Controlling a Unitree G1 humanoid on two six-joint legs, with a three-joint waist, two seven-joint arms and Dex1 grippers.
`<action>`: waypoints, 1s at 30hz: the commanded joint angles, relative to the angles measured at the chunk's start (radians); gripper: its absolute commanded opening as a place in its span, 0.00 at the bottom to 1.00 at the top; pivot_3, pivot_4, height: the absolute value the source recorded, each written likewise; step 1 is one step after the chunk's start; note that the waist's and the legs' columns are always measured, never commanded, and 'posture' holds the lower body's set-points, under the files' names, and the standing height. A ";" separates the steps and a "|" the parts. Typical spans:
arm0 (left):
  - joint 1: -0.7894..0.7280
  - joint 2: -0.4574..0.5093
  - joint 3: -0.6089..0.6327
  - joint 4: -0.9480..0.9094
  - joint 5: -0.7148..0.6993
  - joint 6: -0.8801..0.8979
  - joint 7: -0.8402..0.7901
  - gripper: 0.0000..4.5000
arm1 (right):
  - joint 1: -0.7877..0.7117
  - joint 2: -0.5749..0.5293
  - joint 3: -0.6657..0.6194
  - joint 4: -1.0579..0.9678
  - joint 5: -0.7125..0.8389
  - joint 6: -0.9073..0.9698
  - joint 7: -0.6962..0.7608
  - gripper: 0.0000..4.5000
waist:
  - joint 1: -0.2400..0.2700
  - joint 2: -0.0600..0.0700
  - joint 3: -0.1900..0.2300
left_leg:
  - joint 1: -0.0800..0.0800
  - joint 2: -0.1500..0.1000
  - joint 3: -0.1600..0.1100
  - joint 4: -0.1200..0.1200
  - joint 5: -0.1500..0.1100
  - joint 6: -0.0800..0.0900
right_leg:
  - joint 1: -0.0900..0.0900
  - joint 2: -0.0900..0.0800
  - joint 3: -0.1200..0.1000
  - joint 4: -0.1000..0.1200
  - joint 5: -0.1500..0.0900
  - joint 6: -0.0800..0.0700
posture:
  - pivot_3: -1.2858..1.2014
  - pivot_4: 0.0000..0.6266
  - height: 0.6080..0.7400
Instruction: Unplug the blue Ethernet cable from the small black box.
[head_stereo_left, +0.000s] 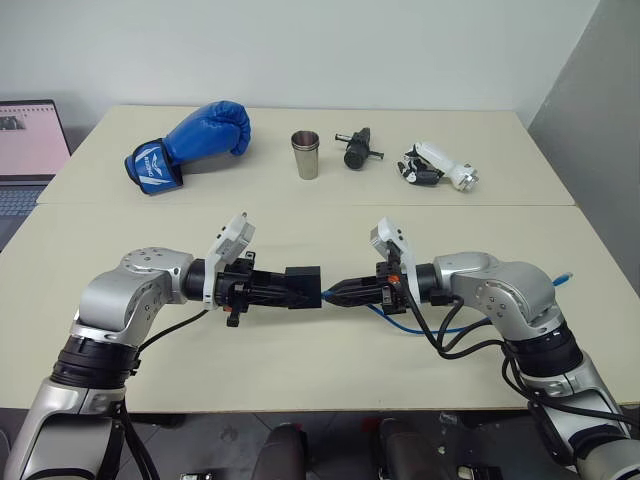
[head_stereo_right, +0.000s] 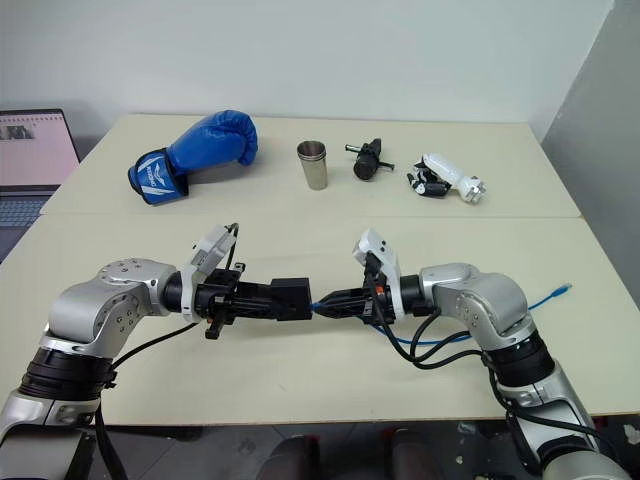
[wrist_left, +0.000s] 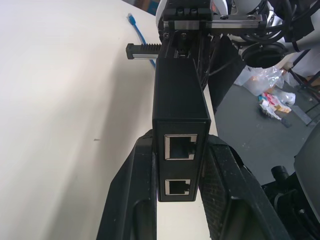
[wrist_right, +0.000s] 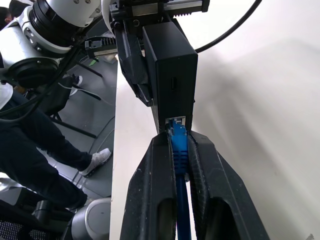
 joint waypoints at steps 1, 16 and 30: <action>-0.007 -0.003 0.010 -0.007 -0.001 -0.011 -0.007 0.18 | -0.031 -0.001 -0.020 -0.013 0.012 -0.003 0.010 0.02 | 0.000 0.000 0.000 | 0.000 0.000 0.000 0.000 0.000 0.000 | 0.000 0.000 0.000 0.000 0.000 0.000 | 0.52 0.24 1.00; -0.008 0.056 0.050 0.036 0.028 -0.033 -0.010 0.18 | 0.021 -0.108 -0.051 -0.014 0.005 -0.010 0.059 0.02 | 0.000 0.000 0.000 | 0.000 0.000 0.000 0.000 0.000 0.000 | 0.000 0.000 0.000 0.000 0.000 0.000 | 0.52 0.24 1.00; -0.001 0.030 0.064 0.025 0.065 -0.066 0.090 0.18 | -0.039 -0.038 -0.147 0.328 -0.284 -0.404 -0.267 0.01 | 0.000 0.000 0.000 | 0.000 0.000 0.001 0.001 0.000 0.000 | 0.000 0.000 0.000 0.000 0.000 0.000 | 0.52 0.24 1.00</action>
